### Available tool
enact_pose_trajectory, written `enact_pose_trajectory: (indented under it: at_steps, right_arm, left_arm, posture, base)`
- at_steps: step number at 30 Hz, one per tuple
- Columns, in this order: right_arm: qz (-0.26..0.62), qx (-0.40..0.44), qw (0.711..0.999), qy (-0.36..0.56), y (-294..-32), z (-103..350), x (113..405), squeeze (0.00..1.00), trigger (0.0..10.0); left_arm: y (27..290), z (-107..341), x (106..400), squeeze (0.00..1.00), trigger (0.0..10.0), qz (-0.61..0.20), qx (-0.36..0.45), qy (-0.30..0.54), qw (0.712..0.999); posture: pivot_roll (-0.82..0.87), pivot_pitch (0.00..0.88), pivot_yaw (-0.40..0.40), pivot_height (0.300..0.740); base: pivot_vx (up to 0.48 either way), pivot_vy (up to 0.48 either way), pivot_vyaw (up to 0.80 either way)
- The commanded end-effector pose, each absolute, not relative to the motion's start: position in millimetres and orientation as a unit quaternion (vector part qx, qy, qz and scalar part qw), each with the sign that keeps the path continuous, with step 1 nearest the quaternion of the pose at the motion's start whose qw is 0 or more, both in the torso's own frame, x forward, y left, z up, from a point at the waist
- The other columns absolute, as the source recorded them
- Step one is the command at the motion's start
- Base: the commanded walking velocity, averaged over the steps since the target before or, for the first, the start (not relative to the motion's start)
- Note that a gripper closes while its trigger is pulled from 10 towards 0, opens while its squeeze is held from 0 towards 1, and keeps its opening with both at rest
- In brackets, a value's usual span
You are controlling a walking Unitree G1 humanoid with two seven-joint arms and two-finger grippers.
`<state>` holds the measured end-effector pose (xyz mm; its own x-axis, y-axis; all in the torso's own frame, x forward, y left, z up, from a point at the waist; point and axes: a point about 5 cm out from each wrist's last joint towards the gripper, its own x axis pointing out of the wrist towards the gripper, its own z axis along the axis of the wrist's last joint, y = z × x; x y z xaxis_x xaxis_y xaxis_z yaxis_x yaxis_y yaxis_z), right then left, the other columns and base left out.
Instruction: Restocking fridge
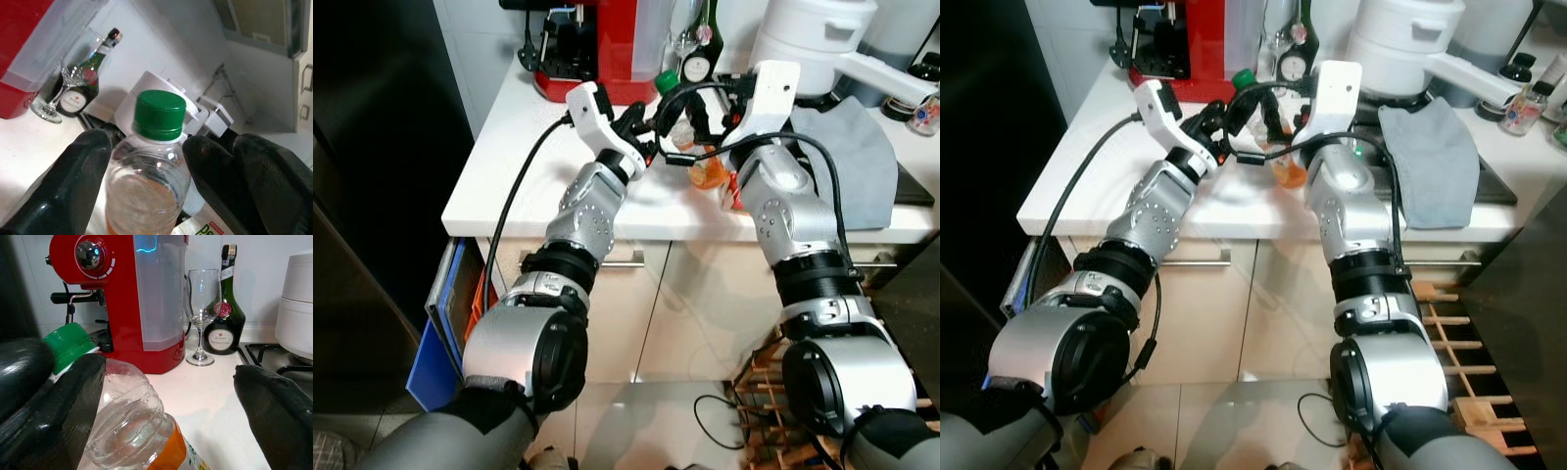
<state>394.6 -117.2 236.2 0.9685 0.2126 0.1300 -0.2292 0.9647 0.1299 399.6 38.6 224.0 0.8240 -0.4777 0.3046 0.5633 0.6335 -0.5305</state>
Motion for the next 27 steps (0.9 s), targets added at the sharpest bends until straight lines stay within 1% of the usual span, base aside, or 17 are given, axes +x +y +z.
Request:
enact_pose_trajectory:
  at_steps: [1,10,16,22,23,27]
  right_arm:
    - [0.098,0.066,0.993,-0.022,-121,219,393,0.03,10.0]
    - [0.102,0.066,0.992,-0.022,-119,216,385,0.03,10.0]
    - [0.104,0.066,0.992,-0.018,-119,214,373,0.03,10.0]
    - [0.103,0.067,0.992,-0.011,-120,209,365,0.03,10.0]
    - [0.099,0.068,0.993,-0.007,-122,207,363,0.03,10.0]
    - [0.092,0.069,0.993,-0.003,-124,205,360,0.03,10.0]
  left_arm:
    - [33,230,401,0.0,10.0,-0.29,-0.307,-0.065,0.904]
    - [31,237,404,0.0,10.0,-0.28,-0.314,-0.056,0.906]
    - [31,235,406,0.0,10.0,-0.254,-0.307,-0.039,0.916]
    - [32,235,407,0.0,10.0,-0.242,-0.309,-0.031,0.919]
    - [30,233,407,0.0,0.0,-0.239,-0.304,-0.026,0.922]
    - [25,229,405,0.0,0.0,-0.24,-0.315,-0.012,0.918]
  posture:
    - [-0.09,0.0,0.004,0.74]
    - [-0.12,0.0,0.017,0.74]
    - [-0.15,0.0,0.03,0.74]
    - [-0.16,0.0,0.039,0.74]
    - [-0.17,0.0,0.041,0.74]
    - [-0.17,0.0,0.042,0.74]
  base:
    - [0.0,0.0,0.0]
    - [0.0,0.0,0.0]
    - [0.0,0.0,0.0]
    - [0.0,0.0,0.0]
    - [0.0,0.0,0.0]
    - [0.0,0.0,0.0]
